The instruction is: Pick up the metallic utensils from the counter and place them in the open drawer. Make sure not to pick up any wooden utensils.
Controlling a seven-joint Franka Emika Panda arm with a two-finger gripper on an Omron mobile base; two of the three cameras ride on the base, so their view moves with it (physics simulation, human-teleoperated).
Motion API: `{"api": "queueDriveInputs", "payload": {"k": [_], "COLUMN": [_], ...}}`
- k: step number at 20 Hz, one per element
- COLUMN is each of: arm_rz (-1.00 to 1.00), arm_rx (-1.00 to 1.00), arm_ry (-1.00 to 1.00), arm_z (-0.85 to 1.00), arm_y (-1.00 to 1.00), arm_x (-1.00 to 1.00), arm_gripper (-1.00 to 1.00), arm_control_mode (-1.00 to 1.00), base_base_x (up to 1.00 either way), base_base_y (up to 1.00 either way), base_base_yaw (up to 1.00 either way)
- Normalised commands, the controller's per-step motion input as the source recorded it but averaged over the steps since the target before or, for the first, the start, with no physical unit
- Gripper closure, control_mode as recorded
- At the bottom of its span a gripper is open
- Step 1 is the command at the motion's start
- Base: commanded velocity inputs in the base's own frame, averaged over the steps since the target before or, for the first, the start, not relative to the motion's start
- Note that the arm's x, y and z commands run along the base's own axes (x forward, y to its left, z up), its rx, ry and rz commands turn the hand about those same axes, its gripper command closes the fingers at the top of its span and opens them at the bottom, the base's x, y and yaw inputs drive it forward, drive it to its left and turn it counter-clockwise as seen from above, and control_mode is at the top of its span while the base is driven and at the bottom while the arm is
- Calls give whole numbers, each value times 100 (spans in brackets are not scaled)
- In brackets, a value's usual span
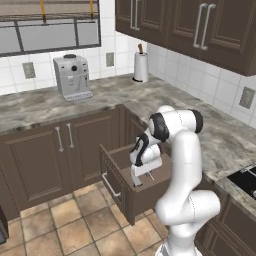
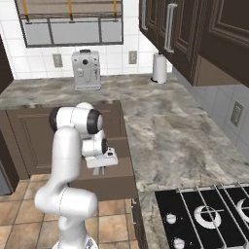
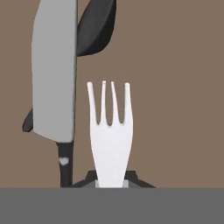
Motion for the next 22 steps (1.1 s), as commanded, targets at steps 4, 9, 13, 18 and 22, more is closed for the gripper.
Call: {"api": "queueDriveInputs", "payload": {"k": [4,9,13,18,22], "arm_rz": [0,2,4,0,0], "arm_rx": [0,0,0,0,0], "arm_ry": [0,-2,-5,0,0], "arm_z": [-3,37,67,75,74], "arm_y": [-5,-24,-18,0,0], "arm_x": [0,-19,-31,-29,-27], "arm_gripper": [-100,-100,-100,-100,-100], "arm_control_mode": [-100,-100,-100,-100,-100], "base_base_x": [0,0,0,0,0], "base_base_y": [0,0,0,0,0], "base_base_yaw": [0,0,0,0,0]}}
